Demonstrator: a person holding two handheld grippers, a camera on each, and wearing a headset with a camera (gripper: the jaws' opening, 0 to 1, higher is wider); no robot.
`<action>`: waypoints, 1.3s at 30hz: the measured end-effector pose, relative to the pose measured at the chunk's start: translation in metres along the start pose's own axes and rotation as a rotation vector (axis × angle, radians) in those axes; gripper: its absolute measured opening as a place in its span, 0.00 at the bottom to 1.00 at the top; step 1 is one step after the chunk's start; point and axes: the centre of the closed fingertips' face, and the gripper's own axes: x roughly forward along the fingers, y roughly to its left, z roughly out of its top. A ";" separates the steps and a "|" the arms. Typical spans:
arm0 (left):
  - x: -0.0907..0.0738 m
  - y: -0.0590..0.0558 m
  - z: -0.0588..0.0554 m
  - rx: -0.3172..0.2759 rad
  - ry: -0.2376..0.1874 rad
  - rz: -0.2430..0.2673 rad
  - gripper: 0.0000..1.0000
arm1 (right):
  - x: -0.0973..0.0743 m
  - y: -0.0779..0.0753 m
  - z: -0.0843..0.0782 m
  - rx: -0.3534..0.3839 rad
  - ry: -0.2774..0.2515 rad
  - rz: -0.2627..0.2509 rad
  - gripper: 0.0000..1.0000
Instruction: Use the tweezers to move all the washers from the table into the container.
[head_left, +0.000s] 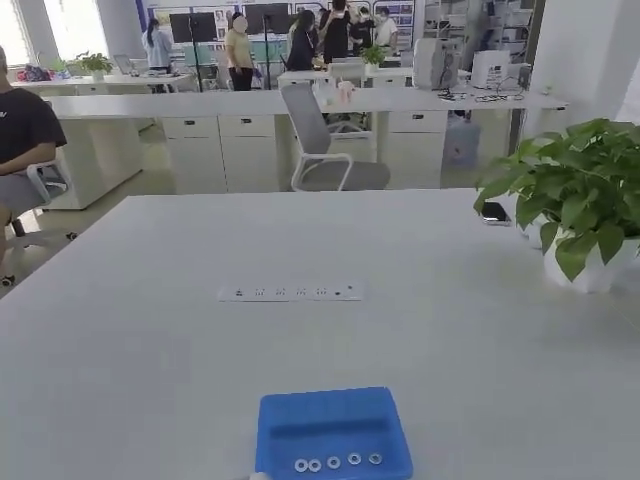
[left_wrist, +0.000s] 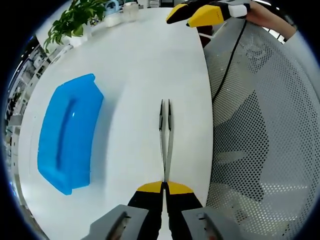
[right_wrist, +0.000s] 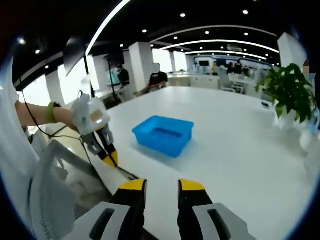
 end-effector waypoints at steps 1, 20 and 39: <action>0.000 0.000 0.000 0.007 0.005 0.004 0.00 | 0.000 0.000 -0.001 0.002 0.001 0.001 0.22; -0.002 -0.005 -0.001 -0.100 -0.077 0.021 0.08 | 0.000 -0.002 0.000 -0.005 0.007 -0.004 0.24; -0.076 0.022 0.005 -0.594 -0.597 0.222 0.39 | 0.001 -0.009 0.005 -0.007 0.001 -0.026 0.30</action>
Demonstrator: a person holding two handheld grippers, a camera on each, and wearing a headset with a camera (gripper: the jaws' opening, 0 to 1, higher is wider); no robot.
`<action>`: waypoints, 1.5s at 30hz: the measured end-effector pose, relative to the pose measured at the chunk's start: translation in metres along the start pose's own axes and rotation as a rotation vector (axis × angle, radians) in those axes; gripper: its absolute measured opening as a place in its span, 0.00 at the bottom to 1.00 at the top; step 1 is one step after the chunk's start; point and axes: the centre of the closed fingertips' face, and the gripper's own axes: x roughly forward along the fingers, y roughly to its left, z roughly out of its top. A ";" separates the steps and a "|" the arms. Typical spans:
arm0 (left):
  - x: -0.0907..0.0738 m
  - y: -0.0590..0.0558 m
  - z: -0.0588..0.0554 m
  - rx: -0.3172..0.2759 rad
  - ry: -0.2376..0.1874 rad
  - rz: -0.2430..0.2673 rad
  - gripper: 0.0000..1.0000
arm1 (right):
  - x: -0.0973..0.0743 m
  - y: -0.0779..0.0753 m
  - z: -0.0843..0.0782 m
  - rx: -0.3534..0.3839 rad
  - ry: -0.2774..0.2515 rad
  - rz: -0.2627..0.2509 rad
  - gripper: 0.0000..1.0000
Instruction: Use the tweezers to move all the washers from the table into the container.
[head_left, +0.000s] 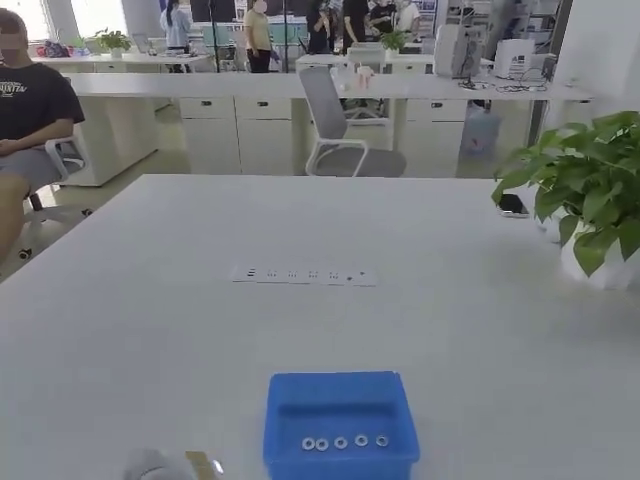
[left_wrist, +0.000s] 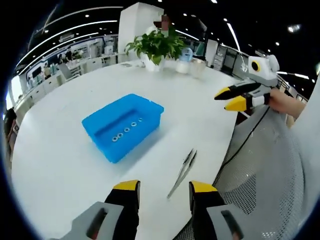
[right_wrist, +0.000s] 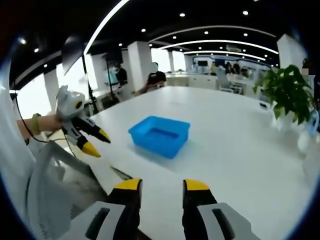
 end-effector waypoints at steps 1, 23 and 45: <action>-0.004 0.002 0.005 -0.017 -0.036 0.012 0.40 | 0.000 -0.001 0.001 -0.002 -0.003 -0.006 0.32; -0.065 0.024 0.067 -0.176 -0.532 0.224 0.95 | -0.026 -0.033 0.053 -0.015 -0.250 -0.137 0.64; -0.078 0.032 0.073 -0.127 -0.563 0.287 0.99 | -0.030 -0.048 0.065 0.023 -0.328 -0.222 0.99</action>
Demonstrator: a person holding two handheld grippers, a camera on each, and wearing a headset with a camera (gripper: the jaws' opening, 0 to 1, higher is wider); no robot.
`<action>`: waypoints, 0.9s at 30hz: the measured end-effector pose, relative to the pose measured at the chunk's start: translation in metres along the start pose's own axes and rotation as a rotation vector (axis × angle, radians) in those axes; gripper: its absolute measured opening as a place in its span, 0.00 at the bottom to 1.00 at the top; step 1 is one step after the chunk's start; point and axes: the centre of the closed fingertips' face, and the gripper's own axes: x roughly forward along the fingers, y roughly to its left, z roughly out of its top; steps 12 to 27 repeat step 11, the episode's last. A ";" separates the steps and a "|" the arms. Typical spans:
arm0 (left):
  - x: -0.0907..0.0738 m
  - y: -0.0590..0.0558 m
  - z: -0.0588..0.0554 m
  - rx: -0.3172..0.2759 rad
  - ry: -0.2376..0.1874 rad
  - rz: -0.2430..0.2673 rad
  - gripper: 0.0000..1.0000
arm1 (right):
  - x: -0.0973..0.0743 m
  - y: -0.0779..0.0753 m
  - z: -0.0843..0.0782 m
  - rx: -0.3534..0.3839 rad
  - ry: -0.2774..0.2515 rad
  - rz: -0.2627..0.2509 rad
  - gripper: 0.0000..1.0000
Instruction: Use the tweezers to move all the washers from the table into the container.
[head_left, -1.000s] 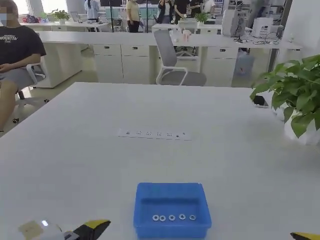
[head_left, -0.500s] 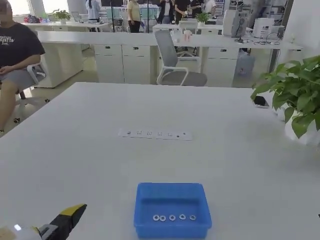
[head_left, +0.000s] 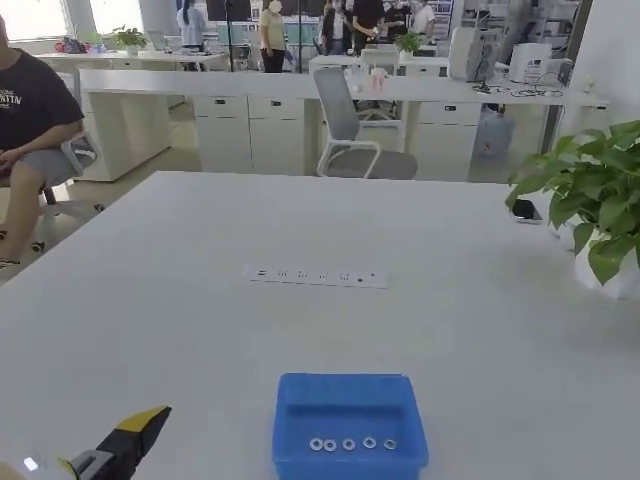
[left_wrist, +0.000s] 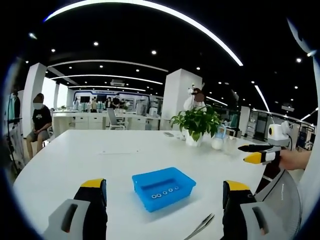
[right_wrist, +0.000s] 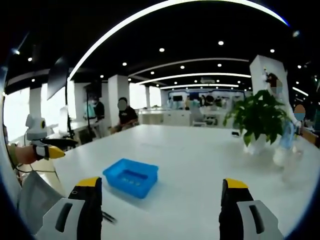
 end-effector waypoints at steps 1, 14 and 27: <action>0.000 0.000 0.000 -0.001 0.001 0.000 0.99 | 0.000 0.001 0.000 0.001 0.000 -0.003 0.99; -0.004 -0.001 0.000 0.020 0.014 0.006 0.99 | 0.000 0.004 -0.003 0.015 0.004 -0.004 0.99; -0.004 -0.001 0.000 0.020 0.014 0.006 0.99 | 0.000 0.004 -0.003 0.015 0.004 -0.004 0.99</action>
